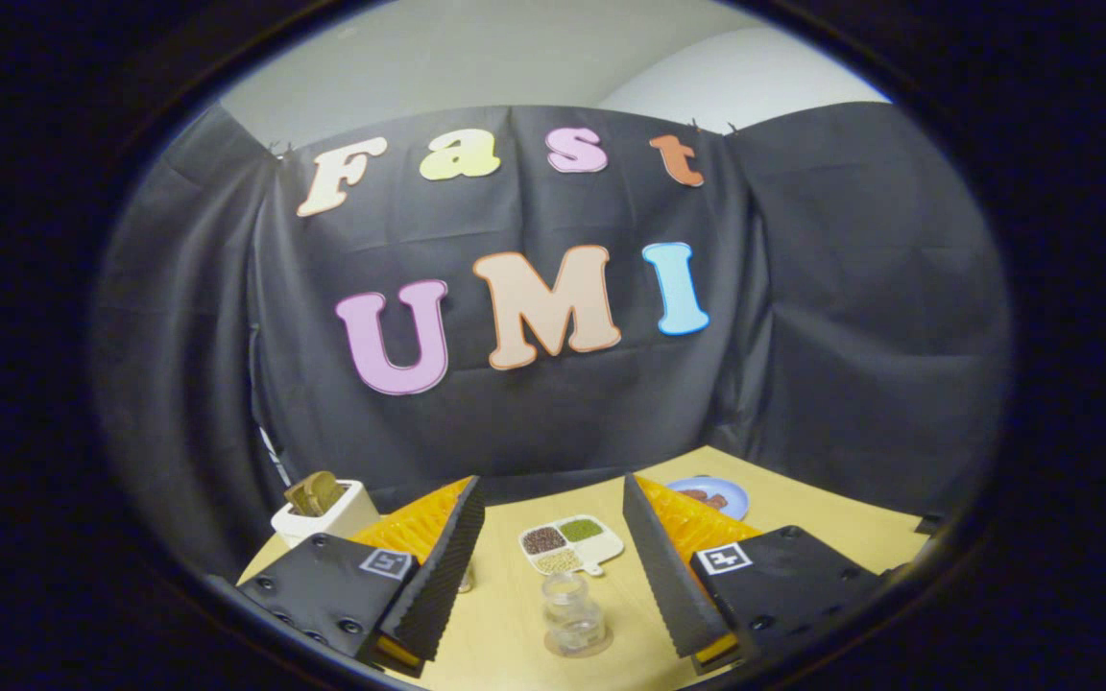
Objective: Take the bottle from table, then pour the juice into the cup, finally place the bottle on the coaster
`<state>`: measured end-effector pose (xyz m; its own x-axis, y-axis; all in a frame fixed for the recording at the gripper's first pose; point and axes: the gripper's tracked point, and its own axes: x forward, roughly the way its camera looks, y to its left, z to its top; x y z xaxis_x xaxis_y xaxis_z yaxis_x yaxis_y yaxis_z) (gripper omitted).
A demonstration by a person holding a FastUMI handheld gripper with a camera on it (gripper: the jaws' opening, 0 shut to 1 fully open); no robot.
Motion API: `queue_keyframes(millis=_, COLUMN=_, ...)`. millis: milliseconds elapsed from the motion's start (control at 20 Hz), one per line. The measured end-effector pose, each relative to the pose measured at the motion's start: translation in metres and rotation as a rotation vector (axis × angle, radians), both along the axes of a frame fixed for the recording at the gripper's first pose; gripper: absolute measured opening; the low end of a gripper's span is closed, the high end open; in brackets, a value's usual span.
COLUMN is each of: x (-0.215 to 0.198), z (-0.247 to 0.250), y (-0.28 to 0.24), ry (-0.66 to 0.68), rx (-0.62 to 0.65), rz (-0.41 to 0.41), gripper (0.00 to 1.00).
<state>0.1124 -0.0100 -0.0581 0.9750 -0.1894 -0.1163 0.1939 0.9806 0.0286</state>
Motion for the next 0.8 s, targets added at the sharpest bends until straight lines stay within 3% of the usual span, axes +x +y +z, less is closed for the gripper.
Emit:
queue_keyframes(millis=400, x=-0.021, z=0.06, y=0.005, ry=-0.055, rx=0.01, rz=0.138, gripper=0.91)
queue_keyframes(millis=800, x=-0.042, z=0.077, y=-0.007, ry=-0.055, rx=0.012, rz=0.184, gripper=0.91)
